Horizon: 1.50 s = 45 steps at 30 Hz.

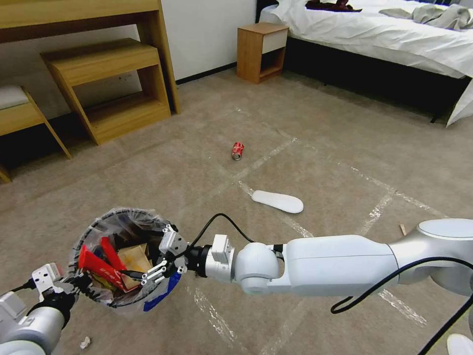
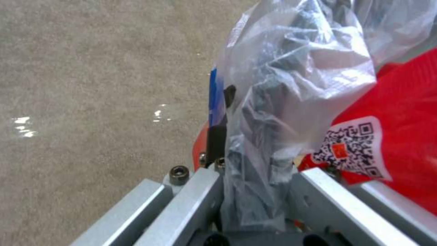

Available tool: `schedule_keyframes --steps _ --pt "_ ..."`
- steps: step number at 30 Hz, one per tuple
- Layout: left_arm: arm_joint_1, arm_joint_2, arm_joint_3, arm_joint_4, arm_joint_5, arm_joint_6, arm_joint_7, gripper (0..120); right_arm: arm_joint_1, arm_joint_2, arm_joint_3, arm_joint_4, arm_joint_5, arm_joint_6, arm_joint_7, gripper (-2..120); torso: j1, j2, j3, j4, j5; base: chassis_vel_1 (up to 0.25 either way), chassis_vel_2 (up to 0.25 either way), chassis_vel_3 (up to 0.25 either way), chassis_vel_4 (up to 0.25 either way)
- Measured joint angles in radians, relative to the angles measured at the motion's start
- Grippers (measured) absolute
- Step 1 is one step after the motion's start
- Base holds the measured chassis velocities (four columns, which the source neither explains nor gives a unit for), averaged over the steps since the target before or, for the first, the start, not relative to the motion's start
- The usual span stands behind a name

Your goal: Pick up the trash bin and place the garbage on the floor into it.

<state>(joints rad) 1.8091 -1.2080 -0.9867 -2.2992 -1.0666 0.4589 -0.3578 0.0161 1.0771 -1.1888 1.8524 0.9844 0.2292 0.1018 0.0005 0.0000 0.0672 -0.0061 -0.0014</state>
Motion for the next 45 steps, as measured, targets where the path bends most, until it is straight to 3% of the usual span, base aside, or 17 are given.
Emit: schedule_keyframes --steps 16,18,22,29,39,45 --pt "-0.003 -0.009 -0.018 0.018 0.006 -0.008 0.001 0 -0.215 -0.098 0.549 0.062 0.033 0.113 -0.148 100 0.000 0.000 0.000 -0.0001 0.0001 0.000 0.000 0.000 0.000" --pt "-0.002 -0.010 -0.018 0.018 0.007 -0.007 0.001 0 -0.221 -0.100 0.563 0.063 0.034 0.113 -0.149 100 0.000 0.000 0.000 0.0000 0.0001 0.000 0.000 0.000 0.000" --pt "0.008 -0.018 -0.031 0.018 0.016 -0.001 -0.007 0 -0.347 -0.135 0.788 0.079 0.041 0.112 -0.154 100 0.000 0.000 0.000 0.0000 0.0003 0.000 0.000 0.000 0.000" --pt "0.018 -0.026 -0.045 0.026 0.017 0.000 -0.009 0 -0.514 -0.170 0.991 0.130 0.043 0.099 -0.153 100 0.000 0.000 0.000 -0.0001 0.0003 0.000 0.000 0.000 0.000" --pt "0.039 -0.045 -0.063 0.043 0.029 -0.013 -0.009 0 -0.654 -0.212 1.140 0.175 0.045 0.083 -0.148 100 0.000 0.000 0.000 -0.0001 0.0002 0.000 0.000 0.000 0.000" --pt "0.035 -0.054 -0.063 0.050 0.029 -0.016 -0.008 0 -0.621 -0.180 1.032 0.138 0.069 0.016 -0.054 100 0.000 0.000 0.000 -0.0001 0.0000 0.000 0.000 0.000 0.000"
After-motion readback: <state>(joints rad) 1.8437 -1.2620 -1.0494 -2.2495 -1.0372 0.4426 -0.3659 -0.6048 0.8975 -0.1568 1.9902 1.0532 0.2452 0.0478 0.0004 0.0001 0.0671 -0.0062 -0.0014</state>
